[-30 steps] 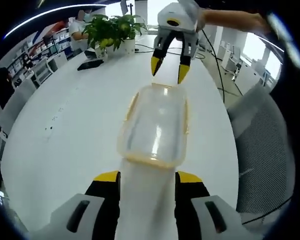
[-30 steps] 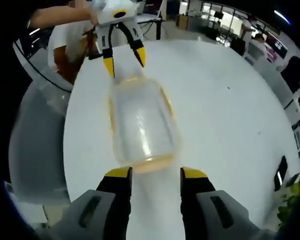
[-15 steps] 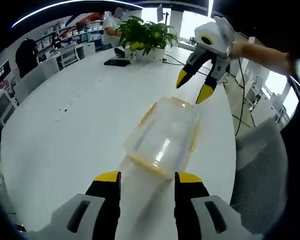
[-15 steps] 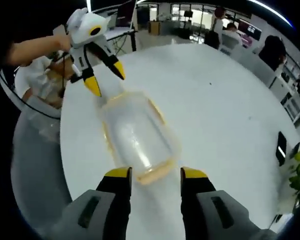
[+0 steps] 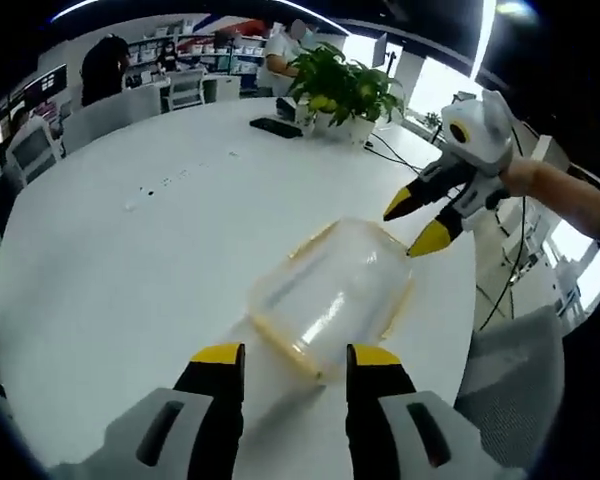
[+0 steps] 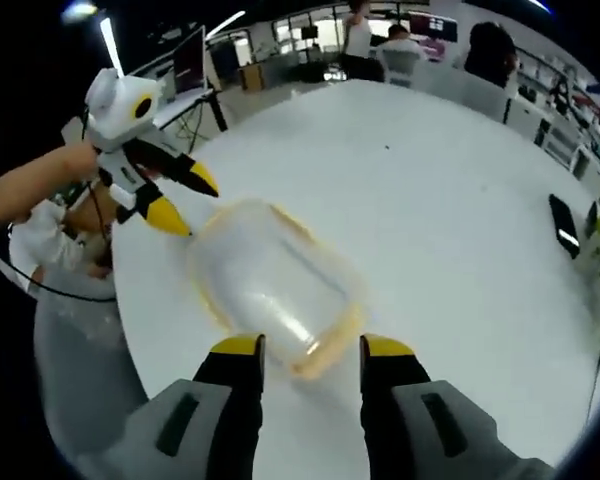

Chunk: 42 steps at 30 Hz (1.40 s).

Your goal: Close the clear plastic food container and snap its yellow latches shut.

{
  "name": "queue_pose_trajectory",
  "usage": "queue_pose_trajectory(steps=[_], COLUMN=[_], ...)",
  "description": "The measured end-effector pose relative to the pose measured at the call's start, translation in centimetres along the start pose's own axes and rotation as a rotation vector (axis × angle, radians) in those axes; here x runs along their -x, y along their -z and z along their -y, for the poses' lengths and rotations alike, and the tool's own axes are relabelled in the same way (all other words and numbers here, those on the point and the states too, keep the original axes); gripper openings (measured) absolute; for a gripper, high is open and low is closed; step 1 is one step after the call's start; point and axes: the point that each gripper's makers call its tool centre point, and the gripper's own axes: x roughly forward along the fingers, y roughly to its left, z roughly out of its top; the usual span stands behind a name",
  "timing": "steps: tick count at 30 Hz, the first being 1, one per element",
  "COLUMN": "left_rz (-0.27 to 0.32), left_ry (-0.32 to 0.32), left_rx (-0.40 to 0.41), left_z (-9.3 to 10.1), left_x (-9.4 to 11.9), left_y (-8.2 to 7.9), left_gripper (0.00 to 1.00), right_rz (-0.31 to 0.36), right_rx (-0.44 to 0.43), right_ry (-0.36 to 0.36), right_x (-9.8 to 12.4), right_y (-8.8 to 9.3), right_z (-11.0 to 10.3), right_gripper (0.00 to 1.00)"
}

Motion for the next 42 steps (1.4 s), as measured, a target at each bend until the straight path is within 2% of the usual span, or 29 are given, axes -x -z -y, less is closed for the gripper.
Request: queue_pose_trajectory(steps=[8, 14, 21, 29, 40, 42], left_rz=[0.0, -0.011, 0.008, 0.026, 0.036, 0.035], left_ry=[-0.018, -0.007, 0.016, 0.007, -0.005, -0.007], left_rx=[0.059, 0.09, 0.131, 0.195, 0.257, 0.257], left_z=[-0.2, 0.2, 0.8, 0.8, 1.0, 1.1], left_x=[-0.7, -1.3, -1.6, -1.8, -2.2, -2.3], left_y=[0.5, 1.0, 0.7, 0.8, 0.8, 0.8], left_gripper=[0.33, 0.31, 0.29, 0.29, 0.29, 0.29], right_rz=[0.017, 0.013, 0.022, 0.024, 0.023, 0.029], right_rx=[-0.062, -0.096, -0.121, -0.127, -0.181, -0.218], right_ry=[0.012, -0.007, -0.013, -0.008, 0.002, 0.001], right_x=[-0.6, -1.2, -1.2, -1.3, -1.7, -1.9], right_y=[0.2, 0.8, 0.8, 0.8, 0.7, 0.6], right_z=[0.1, -0.4, -0.5, -0.5, -0.5, -0.6], right_gripper=[0.35, 0.35, 0.36, 0.37, 0.38, 0.37])
